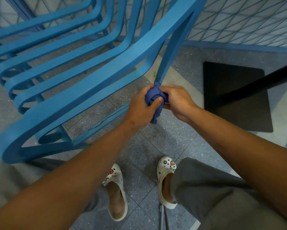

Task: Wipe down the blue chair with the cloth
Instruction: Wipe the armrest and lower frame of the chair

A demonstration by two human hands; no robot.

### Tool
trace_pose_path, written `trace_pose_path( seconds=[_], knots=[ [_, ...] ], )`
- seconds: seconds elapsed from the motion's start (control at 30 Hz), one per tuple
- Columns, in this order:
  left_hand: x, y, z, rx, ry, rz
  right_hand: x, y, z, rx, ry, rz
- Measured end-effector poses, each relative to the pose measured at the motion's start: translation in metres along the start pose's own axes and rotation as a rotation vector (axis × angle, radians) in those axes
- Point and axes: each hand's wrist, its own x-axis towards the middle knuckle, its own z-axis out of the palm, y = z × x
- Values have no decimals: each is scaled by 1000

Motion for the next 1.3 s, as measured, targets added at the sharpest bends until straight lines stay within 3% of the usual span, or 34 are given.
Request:
trace_pose_path(
  seconds=[0.17, 0.27, 0.37, 0.47, 0.77, 0.9, 1.03, 1.2, 1.3],
  knots=[
    [24, -3, 7, 28, 116, -11, 15, -16, -8, -211, -72, -31],
    [46, -3, 5, 67, 115, 34, 24, -36, -20, -465, 54, -246],
    [68, -1, 6, 84, 89, 32, 20, -64, -29, -417, 232, -525],
    [83, -3, 12, 70, 87, 8, 8, -84, -34, -435, 177, -729],
    [84, -6, 17, 175, 109, 9, 10, -88, -27, -452, 237, -739],
    [77, 3, 23, 89, 199, 59, 14, -88, -27, -437, 259, -739],
    [76, 1, 35, 22, 260, -43, 14, -86, -25, -409, 248, -742],
    [84, -2, 33, 87, 133, -237, 13, -85, -23, -399, 240, -760],
    [82, 6, 33, 62, 153, -230, 15, -85, -24, -398, 246, -756]
  ],
)
